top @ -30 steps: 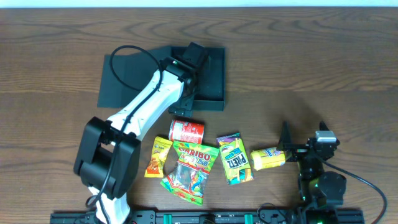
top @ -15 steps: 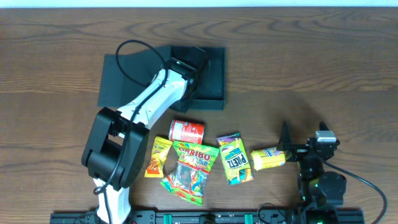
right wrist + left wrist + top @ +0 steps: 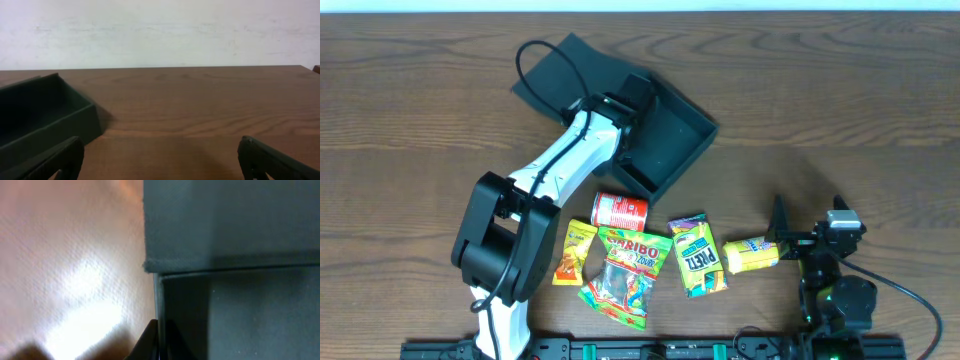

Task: Pack container
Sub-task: 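Push the box with the left gripper, rotating it upright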

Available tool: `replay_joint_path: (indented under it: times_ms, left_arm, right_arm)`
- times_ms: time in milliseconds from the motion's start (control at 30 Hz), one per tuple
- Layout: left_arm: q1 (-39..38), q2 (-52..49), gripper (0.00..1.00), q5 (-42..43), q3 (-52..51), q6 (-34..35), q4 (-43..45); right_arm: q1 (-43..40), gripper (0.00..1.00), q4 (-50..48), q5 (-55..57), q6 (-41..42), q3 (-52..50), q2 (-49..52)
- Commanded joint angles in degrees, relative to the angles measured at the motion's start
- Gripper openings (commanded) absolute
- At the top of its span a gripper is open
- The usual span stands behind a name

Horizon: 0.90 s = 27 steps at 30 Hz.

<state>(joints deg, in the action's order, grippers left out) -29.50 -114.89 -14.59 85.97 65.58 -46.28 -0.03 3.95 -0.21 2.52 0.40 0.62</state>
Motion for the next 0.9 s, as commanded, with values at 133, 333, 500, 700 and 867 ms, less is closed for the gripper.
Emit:
replay_joint_path:
  times_ms: [133,333,500,700,867]
  left_arm:
    - [0.4,-0.1,0.06,-7.0,0.8,-31.6,13.9]
    - [0.4,-0.1,0.06,-4.9,0.8,-58.0,21.3]
    - [0.7,-0.1,0.06,-4.8,0.8,-68.6,19.4]
    - [0.7,-0.1,0.06,-4.9,0.8,-71.0,19.5]
    - [0.7,-0.1,0.06,-4.5,0.8,-60.7,19.3]
  right_arm:
    - [0.5,0.99,0.3,-0.2,0.4,-0.1,-0.3]
    - [0.5,0.99,0.3,-0.2,0.4,-0.1,-0.3]
    - [0.5,0.99,0.3,-0.2,0.4,-0.1,-0.3]
    - [0.5,0.99,0.3,-0.2,0.4,-0.1,-0.3]
    - [0.5,0.99,0.3,-0.2,0.4,-0.1,-0.3]
